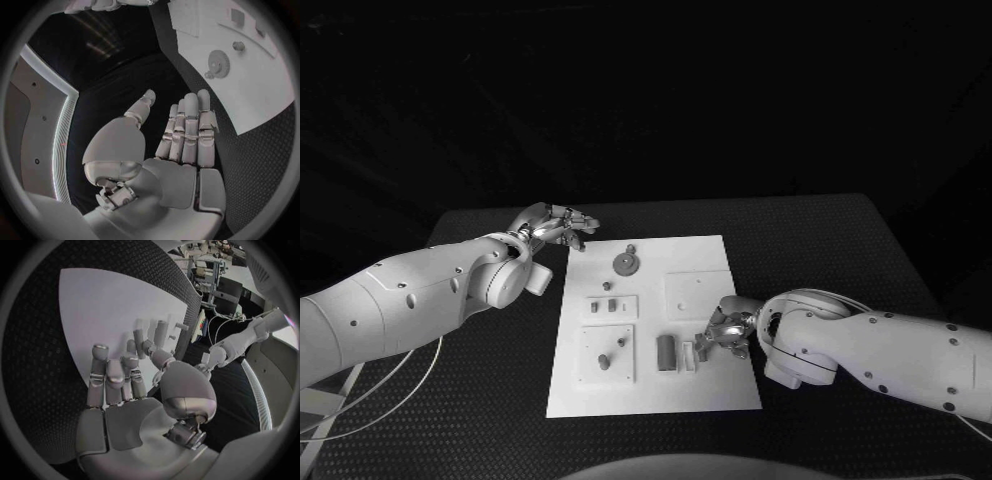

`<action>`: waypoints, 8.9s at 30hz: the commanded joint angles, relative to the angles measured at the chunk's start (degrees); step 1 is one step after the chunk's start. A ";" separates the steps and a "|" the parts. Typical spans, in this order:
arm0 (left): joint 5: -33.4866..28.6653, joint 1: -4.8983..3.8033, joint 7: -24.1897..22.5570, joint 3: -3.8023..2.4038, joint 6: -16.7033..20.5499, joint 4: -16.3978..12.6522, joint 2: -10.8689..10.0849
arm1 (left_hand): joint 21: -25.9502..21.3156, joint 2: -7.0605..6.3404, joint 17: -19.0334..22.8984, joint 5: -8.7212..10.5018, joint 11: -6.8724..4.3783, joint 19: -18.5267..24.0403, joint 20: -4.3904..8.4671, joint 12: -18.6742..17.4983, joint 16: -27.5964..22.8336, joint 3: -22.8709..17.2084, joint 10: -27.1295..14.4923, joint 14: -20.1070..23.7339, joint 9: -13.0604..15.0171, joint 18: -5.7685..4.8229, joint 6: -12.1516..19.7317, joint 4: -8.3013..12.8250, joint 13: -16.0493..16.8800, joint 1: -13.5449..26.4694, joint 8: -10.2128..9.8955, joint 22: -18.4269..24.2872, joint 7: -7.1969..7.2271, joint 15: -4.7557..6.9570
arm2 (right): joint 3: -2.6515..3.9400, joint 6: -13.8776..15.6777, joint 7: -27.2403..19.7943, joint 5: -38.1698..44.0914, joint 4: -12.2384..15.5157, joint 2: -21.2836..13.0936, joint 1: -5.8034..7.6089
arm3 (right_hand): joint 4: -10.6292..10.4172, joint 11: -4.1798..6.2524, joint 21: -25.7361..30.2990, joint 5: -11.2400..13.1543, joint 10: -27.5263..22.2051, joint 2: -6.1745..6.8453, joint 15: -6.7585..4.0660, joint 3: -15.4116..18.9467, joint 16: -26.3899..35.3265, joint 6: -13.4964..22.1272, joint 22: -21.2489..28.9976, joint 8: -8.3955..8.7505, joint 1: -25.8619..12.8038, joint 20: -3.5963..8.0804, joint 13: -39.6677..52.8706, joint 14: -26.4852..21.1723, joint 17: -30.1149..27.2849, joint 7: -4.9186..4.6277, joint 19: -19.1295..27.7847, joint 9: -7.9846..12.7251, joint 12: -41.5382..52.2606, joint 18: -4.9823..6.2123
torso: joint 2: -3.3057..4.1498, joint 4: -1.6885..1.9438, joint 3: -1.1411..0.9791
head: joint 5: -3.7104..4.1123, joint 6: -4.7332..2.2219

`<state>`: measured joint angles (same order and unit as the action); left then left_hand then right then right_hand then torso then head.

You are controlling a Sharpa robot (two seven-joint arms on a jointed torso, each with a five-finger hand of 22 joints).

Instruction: Assemble the parts on the task board

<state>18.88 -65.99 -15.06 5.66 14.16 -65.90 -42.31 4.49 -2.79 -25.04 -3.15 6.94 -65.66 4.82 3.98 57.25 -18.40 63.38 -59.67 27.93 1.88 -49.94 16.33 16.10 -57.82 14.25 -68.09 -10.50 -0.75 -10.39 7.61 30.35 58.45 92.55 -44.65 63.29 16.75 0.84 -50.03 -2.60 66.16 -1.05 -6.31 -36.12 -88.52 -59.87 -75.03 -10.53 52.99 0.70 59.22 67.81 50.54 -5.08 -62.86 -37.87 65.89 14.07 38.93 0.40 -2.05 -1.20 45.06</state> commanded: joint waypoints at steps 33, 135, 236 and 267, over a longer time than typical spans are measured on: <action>-0.24 -0.12 -0.18 -0.04 -0.81 -0.21 0.01 | -0.25 0.22 -0.08 0.26 0.11 -0.24 0.09 0.15 -0.22 0.39 -0.26 0.37 -0.08 1.16 0.33 0.12 0.07 0.19 0.33 -0.11 0.06 0.05 | -0.11 -3.16 0.71 -9.72 -2.84 2.47 -0.02 | 0.04 0.06 -0.03 -0.19 0.26 -0.28 -0.36 0.67 0.03 0.00 -0.59 -0.03 -0.36 0.01 -0.17 0.06 -0.43 -0.39 -0.37 0.20 0.03 0.93 | -0.01 -0.04 -0.01 | -0.45 0.68; -0.13 -0.13 -0.02 -0.04 -1.42 -0.16 -0.13 | -0.29 0.16 -0.16 0.26 0.17 -0.21 0.07 0.07 -0.30 0.43 -0.45 0.40 -0.18 1.15 0.55 0.09 0.07 0.24 0.28 -0.15 -0.03 -0.01 | -0.26 -9.51 -3.08 0.62 -2.64 2.62 -0.64 | -6.61 -0.04 1.04 -0.18 -0.28 15.69 -0.31 -1.74 0.32 -0.16 0.01 -0.39 -5.10 -0.08 -0.28 -0.81 -1.84 -0.50 -1.23 2.26 -0.26 0.93 | 0.00 -0.09 -0.06 | -0.86 0.63; -8.86 -3.07 -2.98 -0.03 -4.22 4.51 1.64 | -1.05 0.93 6.78 0.25 2.11 21.98 -7.27 -0.35 -17.37 -0.46 -3.80 16.84 -0.61 -1.44 1.91 0.14 -1.22 0.67 0.20 10.33 0.74 -7.65 | 12.87 3.57 -43.38 -31.23 -35.72 13.04 2.48 | -1.98 -3.87 15.46 -0.07 -13.11 5.02 4.47 -1.05 20.56 7.32 4.56 0.72 -6.14 -5.53 -12.85 -17.69 -11.21 -4.24 17.97 2.44 -19.39 -3.18 | -2.58 -1.81 0.39 | -1.77 -11.30; -13.60 0.07 -7.26 -2.13 8.47 -3.15 2.21 | -4.49 2.79 25.04 3.15 -6.94 65.66 -4.82 -3.98 -57.25 18.40 -63.38 59.67 -27.93 -1.88 49.94 -16.33 -16.10 57.82 -14.25 68.09 10.50 0.75 | 15.63 10.50 -50.34 -40.76 -32.00 12.06 -1.10 | -16.75 -0.84 50.03 2.60 -66.16 1.05 6.31 36.12 88.52 59.87 75.03 10.53 -52.99 -0.70 -59.22 -67.81 -50.54 5.08 62.86 37.87 -65.89 -14.07 | -7.69 -0.42 2.03 | 1.15 -10.73</action>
<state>7.28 -66.29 -18.95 3.64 15.59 -67.43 -39.96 0.49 -0.13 -1.42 -0.48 0.82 -3.52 -0.53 0.65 2.94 -2.10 5.18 -3.69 2.69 0.87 -4.41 1.45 0.94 -5.61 1.35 -4.71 -0.85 -1.07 5.36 12.01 -16.84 22.01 59.09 -32.11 62.42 1.60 -0.89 -1.43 -0.43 5.14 0.17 1.00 -3.12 -2.98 -4.32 -7.74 -0.98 4.64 -1.00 1.55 3.89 1.87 -1.00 -2.74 -3.41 1.23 1.61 32.27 -0.55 -0.52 -0.65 33.77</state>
